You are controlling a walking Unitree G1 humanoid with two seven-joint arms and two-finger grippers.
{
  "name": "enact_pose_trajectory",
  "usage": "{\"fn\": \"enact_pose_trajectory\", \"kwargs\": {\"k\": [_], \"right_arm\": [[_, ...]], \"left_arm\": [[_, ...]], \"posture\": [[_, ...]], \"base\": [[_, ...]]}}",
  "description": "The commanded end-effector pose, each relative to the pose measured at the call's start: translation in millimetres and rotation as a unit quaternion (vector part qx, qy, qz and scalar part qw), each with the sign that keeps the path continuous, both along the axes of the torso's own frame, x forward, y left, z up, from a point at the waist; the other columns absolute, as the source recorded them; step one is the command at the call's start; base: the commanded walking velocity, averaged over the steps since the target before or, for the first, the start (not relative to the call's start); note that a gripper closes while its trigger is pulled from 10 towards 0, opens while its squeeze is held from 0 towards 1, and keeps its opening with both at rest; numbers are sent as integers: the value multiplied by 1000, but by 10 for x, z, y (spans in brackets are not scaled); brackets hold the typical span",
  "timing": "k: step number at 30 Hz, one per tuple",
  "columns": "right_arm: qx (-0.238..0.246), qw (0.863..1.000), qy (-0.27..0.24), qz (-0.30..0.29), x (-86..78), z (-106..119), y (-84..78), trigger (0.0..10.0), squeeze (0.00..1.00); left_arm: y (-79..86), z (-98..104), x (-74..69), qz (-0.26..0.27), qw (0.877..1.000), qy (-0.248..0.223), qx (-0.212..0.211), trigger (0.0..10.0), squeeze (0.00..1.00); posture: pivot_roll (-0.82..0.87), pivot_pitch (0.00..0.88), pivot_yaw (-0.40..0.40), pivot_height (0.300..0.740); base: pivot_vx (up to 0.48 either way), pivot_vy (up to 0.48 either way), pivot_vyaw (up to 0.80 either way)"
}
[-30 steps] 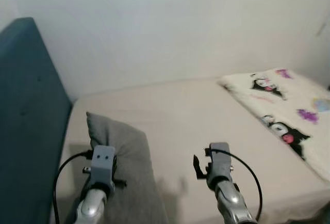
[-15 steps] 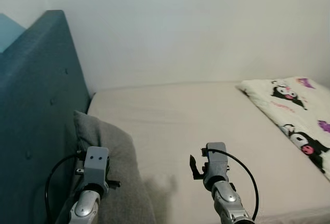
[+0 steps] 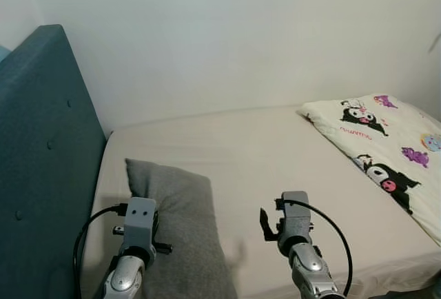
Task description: Clean up the room
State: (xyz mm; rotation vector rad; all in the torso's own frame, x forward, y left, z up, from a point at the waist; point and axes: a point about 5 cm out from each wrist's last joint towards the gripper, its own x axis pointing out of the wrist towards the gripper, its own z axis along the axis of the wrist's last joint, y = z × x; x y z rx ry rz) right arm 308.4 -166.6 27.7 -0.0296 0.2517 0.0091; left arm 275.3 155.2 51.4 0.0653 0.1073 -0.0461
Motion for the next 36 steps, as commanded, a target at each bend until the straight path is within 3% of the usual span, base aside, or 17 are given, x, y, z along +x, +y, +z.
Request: {"fn": "enact_pose_trajectory", "kwargs": {"k": [1,23,36], "right_arm": [[1,1000,6,-2,-29,-38,5,10000,0],[27,999,0,33,51,44,114,10000,0],[33,999,-2,37,48,47,124,10000,0]], "left_arm": [[6,92,41,0,1000,-22,8,10000,0],[99,79,124,50,998,-8,31,10000,0],[94,81,119,46,998,-10,38,10000,0]], "posture": [[51,81,-13,740],[48,99,-13,740],[52,105,-11,685]], "base": [[0,0,0],[0,0,0],[0,0,0]]}}
